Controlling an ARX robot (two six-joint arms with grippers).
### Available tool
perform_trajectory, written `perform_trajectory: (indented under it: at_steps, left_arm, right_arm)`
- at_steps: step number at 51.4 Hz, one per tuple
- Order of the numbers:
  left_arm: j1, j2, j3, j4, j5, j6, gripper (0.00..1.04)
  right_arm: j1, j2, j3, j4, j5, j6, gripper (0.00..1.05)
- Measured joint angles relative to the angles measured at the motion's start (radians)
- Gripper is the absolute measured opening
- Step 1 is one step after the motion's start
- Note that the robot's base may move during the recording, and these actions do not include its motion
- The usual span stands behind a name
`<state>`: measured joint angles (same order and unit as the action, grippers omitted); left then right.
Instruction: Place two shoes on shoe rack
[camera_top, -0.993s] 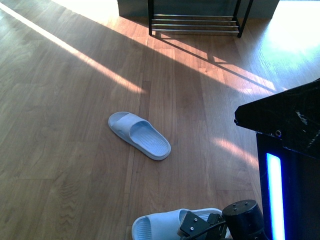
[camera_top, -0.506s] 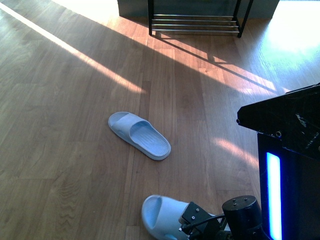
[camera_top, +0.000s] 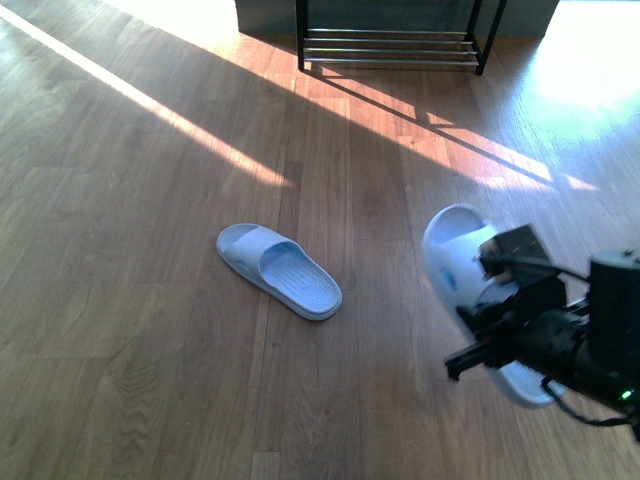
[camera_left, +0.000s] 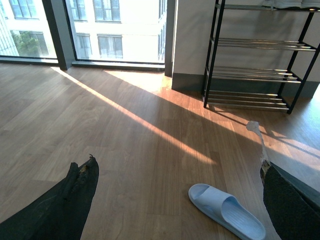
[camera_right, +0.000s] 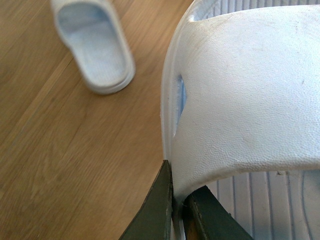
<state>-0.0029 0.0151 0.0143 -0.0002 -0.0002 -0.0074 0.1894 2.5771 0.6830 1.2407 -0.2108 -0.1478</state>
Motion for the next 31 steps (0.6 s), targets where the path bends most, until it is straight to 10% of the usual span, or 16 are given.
perform_trajectory:
  at_steps: [31]
  left_arm:
    - [0.000, 0.000, 0.000, 0.000, 0.000, 0.000, 0.95]
  right_arm:
    - [-0.237, -0.968, -0.354, -0.354, -0.019, 0.103, 0.02]
